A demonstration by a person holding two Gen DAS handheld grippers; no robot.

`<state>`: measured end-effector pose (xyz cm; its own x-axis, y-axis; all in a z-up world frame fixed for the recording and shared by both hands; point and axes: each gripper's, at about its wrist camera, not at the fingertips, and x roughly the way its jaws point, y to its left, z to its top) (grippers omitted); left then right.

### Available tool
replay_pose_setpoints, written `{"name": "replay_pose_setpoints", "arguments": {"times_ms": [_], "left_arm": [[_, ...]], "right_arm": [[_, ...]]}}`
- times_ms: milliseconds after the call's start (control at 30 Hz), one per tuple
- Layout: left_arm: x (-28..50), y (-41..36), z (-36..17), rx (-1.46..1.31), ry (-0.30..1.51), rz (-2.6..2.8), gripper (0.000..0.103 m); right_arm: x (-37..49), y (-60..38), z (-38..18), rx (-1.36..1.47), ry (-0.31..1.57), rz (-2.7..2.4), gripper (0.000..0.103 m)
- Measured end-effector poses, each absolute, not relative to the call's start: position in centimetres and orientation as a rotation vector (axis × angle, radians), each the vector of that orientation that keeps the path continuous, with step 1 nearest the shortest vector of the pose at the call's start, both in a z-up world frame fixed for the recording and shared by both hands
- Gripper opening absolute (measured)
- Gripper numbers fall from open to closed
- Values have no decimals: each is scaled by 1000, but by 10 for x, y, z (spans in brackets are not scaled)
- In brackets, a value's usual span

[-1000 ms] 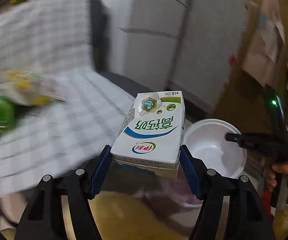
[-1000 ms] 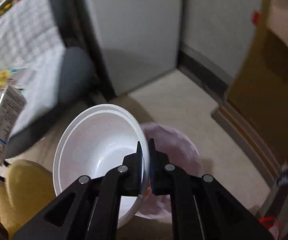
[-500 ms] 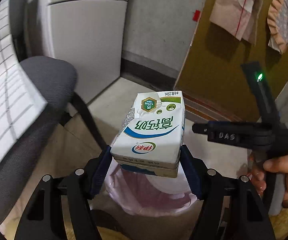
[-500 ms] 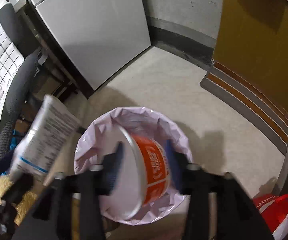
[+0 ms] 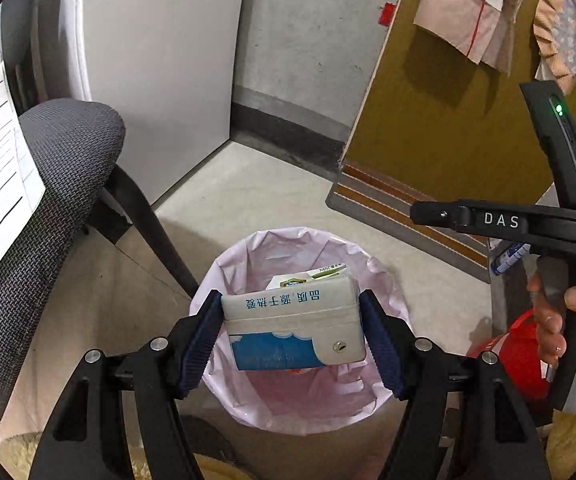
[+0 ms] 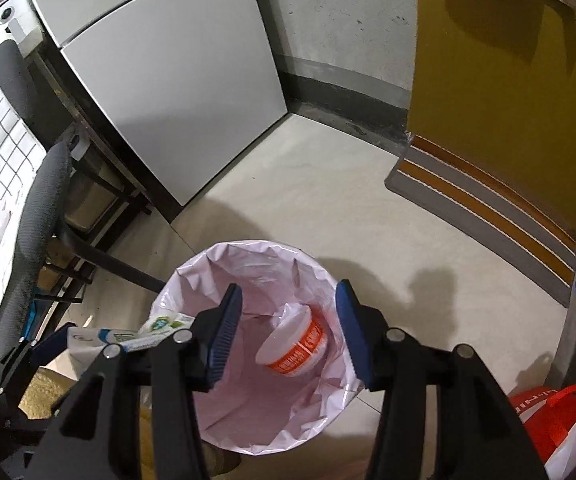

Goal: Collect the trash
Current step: 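Carry bowl and carton to the pink bin and open both tools, then move both tools back over the chair toward the wrappers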

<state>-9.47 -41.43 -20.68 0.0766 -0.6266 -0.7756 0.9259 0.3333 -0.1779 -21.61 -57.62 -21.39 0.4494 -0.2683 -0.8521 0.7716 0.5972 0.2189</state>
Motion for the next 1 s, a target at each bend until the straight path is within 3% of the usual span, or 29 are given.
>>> {"name": "replay_pose_setpoints", "arguments": {"times_ms": [100,167,200,333,633,1000], "left_arm": [[-100,-423,-205,427,877,-1218,69],[-101,-429,-204,446,871,-1189,73],[-99,-431,-203,449,879,-1181,80],[-89,-421,-197,400,900,-1167,85],[-62,-376,-180,364,902,-1031,85],[-24,-259,-142,312,880,-766,85]], "right_arm": [[-213,-573,-209,653,870,-691,48],[-212,-571,-205,648,867,-682,49],[-212,-570,-203,645,865,-678,50],[-209,-564,-195,623,859,-666,52],[-190,-539,-176,583,850,-599,52],[-148,-470,-118,460,789,-418,52]]}}
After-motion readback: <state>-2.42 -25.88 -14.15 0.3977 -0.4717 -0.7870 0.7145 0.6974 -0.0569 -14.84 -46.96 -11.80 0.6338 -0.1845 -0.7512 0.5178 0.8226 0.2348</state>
